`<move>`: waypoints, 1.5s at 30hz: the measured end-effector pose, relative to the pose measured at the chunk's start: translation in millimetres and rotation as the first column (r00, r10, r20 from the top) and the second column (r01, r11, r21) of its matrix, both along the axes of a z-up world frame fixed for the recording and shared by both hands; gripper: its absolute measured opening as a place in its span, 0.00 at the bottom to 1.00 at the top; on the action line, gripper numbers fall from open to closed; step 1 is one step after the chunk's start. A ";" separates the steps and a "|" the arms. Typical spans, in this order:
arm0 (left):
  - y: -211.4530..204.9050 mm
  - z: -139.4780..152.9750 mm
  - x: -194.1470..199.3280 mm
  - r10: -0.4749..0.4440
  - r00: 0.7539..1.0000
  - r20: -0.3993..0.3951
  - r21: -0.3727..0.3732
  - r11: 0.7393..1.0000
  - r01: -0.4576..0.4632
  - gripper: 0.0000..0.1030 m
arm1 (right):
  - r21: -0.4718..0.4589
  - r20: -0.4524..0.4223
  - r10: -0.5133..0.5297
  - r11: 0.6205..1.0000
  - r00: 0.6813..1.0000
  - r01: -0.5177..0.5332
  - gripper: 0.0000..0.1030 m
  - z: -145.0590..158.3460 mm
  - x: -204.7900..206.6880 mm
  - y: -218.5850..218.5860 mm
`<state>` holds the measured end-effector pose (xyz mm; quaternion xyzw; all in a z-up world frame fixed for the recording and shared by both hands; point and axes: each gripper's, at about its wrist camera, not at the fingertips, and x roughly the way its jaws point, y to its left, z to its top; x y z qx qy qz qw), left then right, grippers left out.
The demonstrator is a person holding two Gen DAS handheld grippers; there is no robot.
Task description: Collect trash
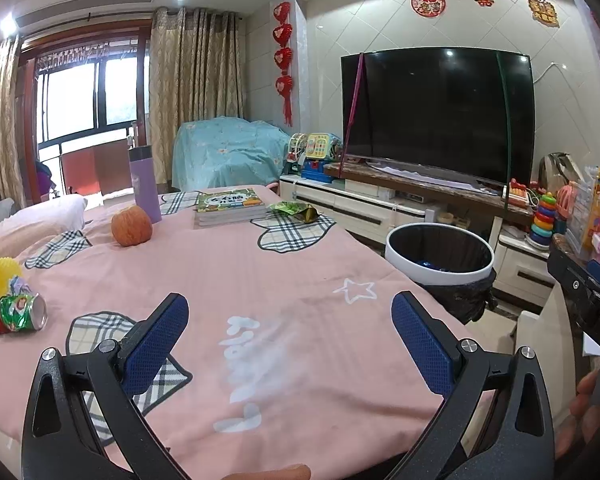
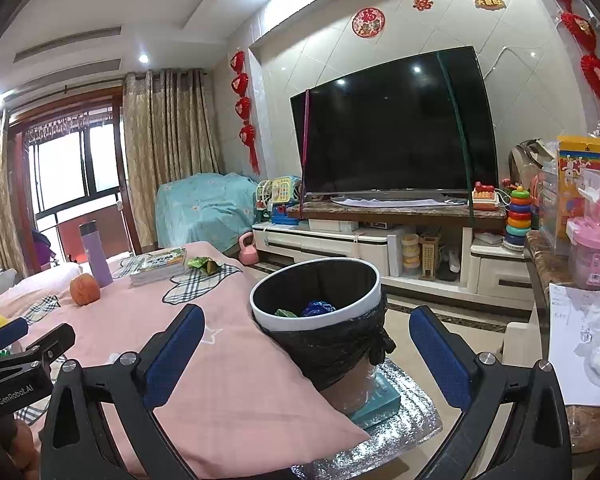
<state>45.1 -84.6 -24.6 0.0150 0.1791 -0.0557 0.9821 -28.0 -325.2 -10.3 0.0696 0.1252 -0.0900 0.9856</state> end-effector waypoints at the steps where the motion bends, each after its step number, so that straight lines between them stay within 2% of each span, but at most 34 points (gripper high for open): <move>1: 0.2 0.2 -0.1 0.000 1.000 0.001 0.000 1.000 0.000 1.00 | 0.000 0.000 0.002 1.000 1.000 -0.002 1.00 0.4 0.0 0.2; 45: 1.6 -2.4 -1.4 -0.011 1.000 -0.001 0.012 1.000 0.011 1.00 | 0.015 0.000 0.022 1.000 1.000 -0.022 1.00 0.8 -0.5 3.2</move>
